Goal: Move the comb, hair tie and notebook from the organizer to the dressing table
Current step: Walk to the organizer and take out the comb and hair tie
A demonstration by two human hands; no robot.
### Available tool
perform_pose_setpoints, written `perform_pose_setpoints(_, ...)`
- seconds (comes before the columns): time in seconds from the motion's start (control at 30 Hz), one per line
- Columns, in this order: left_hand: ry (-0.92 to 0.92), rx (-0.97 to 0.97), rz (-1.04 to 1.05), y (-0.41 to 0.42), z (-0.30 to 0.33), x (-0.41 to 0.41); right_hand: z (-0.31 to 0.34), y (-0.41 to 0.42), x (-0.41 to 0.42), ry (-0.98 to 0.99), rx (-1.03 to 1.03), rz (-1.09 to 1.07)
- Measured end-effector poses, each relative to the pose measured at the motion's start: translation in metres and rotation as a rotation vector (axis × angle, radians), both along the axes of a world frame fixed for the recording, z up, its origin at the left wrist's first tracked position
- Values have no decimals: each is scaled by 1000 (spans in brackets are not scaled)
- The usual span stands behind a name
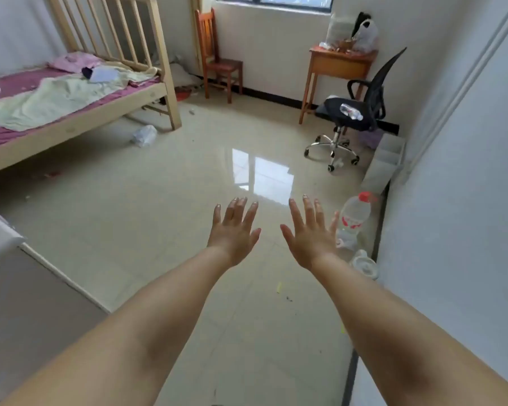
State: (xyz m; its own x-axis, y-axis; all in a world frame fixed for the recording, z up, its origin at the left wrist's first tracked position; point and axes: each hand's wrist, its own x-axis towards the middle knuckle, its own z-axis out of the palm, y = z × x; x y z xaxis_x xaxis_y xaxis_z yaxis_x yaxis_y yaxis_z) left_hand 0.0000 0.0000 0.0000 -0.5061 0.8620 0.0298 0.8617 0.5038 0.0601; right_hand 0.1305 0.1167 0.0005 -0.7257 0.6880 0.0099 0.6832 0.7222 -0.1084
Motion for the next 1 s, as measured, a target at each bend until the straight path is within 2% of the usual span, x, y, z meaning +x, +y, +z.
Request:
perform_pose_setpoints(0.23, -125, -202, -2, 8, -78, -23, -81, 8, -20, -174, -167, -52)
perform_pose_setpoints(0.5, -230, -221, 1, 92, -97, -141, -105, 88, -133, -234, -238, -143)
perform_pose_setpoints(0.77, -199, -204, -43, 223, -72, -303, -91, 204, -265, -217, -265, -234)
perform_pose_setpoints(1.0, -196, -172, -114, 389, -75, -413, -102, 359, -376, -234, -243, -272)
